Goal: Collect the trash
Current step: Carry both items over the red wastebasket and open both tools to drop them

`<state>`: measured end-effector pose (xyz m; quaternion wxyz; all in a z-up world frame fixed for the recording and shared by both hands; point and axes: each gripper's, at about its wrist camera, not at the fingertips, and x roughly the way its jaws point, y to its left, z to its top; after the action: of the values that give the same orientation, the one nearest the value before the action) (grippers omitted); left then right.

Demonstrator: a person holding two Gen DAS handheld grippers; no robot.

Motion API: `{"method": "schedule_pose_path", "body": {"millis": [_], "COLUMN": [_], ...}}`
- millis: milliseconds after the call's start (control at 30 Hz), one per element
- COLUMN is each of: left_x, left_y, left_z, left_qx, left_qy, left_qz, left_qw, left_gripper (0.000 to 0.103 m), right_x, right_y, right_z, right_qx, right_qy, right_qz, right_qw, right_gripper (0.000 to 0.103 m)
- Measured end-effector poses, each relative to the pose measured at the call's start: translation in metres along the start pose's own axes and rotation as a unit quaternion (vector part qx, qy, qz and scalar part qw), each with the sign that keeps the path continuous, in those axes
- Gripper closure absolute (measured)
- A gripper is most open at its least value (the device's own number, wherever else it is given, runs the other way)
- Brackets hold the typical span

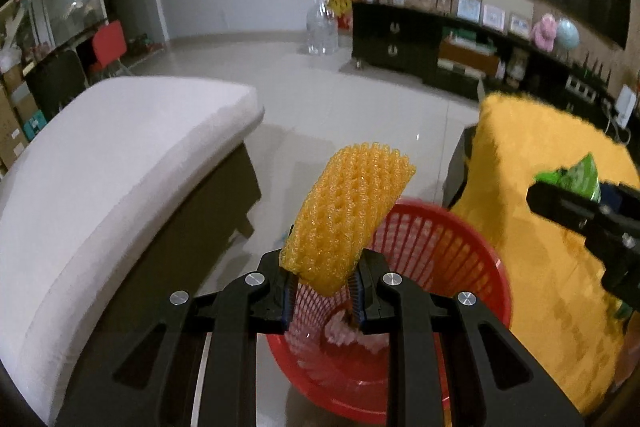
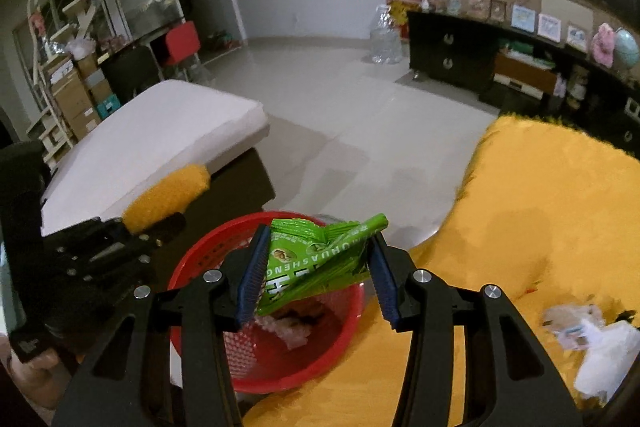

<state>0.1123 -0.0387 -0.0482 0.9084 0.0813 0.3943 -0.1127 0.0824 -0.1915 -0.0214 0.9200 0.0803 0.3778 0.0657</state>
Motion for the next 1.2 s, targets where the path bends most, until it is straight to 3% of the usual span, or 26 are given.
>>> {"method": "schedule_pose_path", "body": {"millis": [233, 533, 733, 900, 1000, 1200], "left_x": [0.013, 0.02, 0.02, 0.016, 0.011, -0.002], "left_y": [0.003, 0.001, -0.007, -0.008, -0.004, 0.001], "left_z": [-0.008, -0.01, -0.012, -0.011, -0.009, -0.004], "left_qx": [0.001, 0.011, 0.026, 0.02, 0.008, -0.015], "left_qy": [0.031, 0.048, 0.051, 0.046, 0.033, 0.007], "left_qz": [0.005, -0.008, -0.021, -0.031, -0.035, -0.044], "left_qw": [0.9995, 0.9987, 0.9982, 0.9983, 0.9988, 0.9989], "left_gripper": [0.082, 0.078, 0.062, 0.034, 0.028, 0.025], "right_x": [0.018, 0.017, 0.006, -0.002, -0.008, -0.021], "right_y": [0.009, -0.002, -0.013, -0.018, -0.021, -0.027], "right_z": [-0.004, -0.004, -0.002, 0.001, 0.001, 0.003], "right_qx": [0.006, 0.039, 0.058, 0.062, 0.058, 0.044], "right_qy": [0.027, 0.031, 0.022, 0.012, 0.004, -0.015], "right_qz": [0.019, 0.037, 0.043, 0.035, 0.023, -0.01], "right_qw": [0.999, 0.998, 0.997, 0.997, 0.998, 0.999], "right_gripper": [0.054, 0.03, 0.027, 0.027, 0.027, 0.027]}}
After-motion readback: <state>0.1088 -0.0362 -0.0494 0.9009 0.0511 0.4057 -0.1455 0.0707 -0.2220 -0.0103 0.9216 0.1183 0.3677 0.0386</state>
